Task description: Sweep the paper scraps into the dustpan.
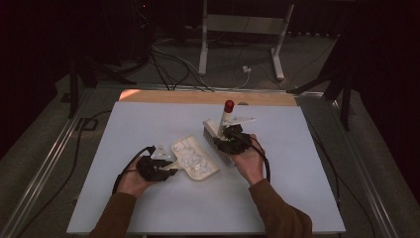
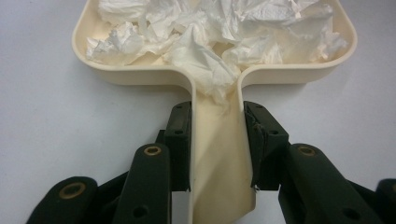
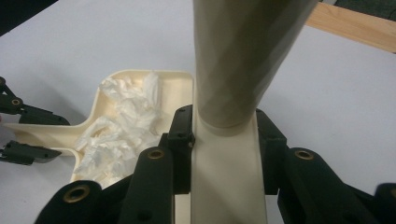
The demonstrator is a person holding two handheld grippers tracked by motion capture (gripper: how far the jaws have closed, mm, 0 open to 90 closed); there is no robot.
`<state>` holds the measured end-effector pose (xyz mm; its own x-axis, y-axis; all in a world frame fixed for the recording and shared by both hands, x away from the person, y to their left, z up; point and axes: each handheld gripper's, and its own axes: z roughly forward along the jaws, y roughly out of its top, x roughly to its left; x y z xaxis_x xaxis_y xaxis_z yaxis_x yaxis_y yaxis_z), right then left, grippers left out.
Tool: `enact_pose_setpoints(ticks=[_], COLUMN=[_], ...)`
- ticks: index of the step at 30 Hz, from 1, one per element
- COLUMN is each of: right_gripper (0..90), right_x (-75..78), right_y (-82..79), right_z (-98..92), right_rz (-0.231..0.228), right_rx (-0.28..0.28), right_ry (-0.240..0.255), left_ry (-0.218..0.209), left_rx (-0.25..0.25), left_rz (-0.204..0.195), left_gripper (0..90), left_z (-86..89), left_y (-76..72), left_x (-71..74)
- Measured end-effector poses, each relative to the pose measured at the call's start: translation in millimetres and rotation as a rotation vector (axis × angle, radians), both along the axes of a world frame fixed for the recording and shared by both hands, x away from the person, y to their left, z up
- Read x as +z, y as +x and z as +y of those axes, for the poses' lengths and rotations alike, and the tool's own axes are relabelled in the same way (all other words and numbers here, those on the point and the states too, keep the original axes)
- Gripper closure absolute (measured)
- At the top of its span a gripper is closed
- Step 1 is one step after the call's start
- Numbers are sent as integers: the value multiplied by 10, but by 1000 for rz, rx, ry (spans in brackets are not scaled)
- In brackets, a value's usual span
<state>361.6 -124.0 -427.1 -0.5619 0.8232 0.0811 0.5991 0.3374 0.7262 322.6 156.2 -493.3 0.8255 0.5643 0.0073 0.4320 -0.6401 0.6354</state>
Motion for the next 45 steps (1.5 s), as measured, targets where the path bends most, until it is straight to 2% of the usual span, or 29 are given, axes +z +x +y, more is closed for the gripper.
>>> enact_pose_setpoints(ticks=[12,20,30,35,40,45], right_gripper=[672,673,674,674,674,675], right_x=[-2,6,-1,-2,-8,-7], right_y=[4,10,22,19,14,12], right_z=[-93,-168,-282,-324,-351,-387], right_rz=[2,-1,-4,-3,-9,-10], right_rx=[-17,-31,-43,-41,-46,-51], right_ry=[6,15,6,0,-25,-25], left_ry=[-35,-55,-74,-84,-88,-90], left_rx=[37,89,158,202,233,273], left_rz=[-10,-24,-60,-74,-70,-80], left_gripper=[667,666,666,666,666,666], left_z=[41,82,133,155,179,209], left_y=[-17,-40,-120,-161,-172,-190], left_x=[61,121,208,224,217,207])
